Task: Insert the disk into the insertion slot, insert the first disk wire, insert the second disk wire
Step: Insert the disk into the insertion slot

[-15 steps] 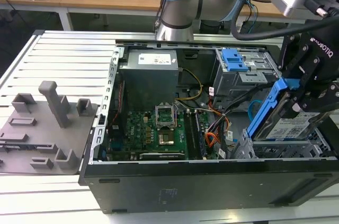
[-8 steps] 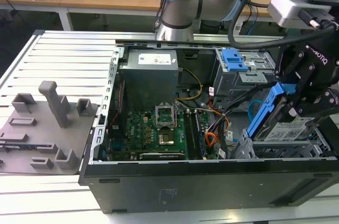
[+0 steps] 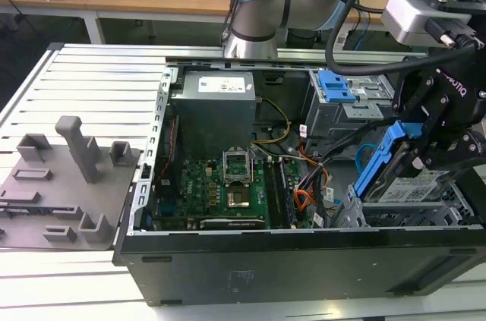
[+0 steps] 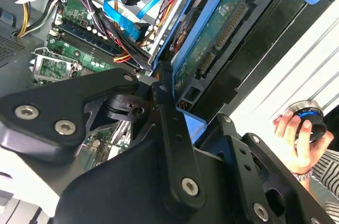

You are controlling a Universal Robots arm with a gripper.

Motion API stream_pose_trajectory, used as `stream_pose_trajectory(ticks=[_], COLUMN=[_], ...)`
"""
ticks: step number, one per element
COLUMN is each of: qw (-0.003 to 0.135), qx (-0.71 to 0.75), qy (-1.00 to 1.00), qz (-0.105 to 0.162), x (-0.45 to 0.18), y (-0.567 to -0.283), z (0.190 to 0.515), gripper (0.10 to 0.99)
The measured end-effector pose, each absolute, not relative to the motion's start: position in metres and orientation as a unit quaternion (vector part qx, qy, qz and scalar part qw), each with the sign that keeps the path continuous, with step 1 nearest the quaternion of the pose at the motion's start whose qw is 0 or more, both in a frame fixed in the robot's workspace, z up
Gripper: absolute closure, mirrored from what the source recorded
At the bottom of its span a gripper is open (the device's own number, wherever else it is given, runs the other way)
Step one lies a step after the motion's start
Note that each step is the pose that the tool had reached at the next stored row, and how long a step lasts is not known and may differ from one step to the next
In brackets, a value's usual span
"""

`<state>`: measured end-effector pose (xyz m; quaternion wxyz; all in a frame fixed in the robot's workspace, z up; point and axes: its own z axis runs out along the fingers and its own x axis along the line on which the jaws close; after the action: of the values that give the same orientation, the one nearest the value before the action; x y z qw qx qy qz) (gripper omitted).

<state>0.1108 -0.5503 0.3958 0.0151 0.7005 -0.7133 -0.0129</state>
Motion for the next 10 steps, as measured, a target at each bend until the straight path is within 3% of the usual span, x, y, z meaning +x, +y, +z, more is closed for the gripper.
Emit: stream_pose_trajectory(ticks=[5, 6, 10], qw=[0.015, 0.015, 0.015], qx=[0.701, 0.700, 0.700], qy=[-0.713, -0.713, -0.713], qz=[-0.013, -0.013, -0.013], x=[0.1108, 0.1107, 0.1108], y=[-0.5503, -0.5503, -0.5503], z=[0.3957, 0.3956, 0.3955], gripper=[0.655, 0.588, 0.588])
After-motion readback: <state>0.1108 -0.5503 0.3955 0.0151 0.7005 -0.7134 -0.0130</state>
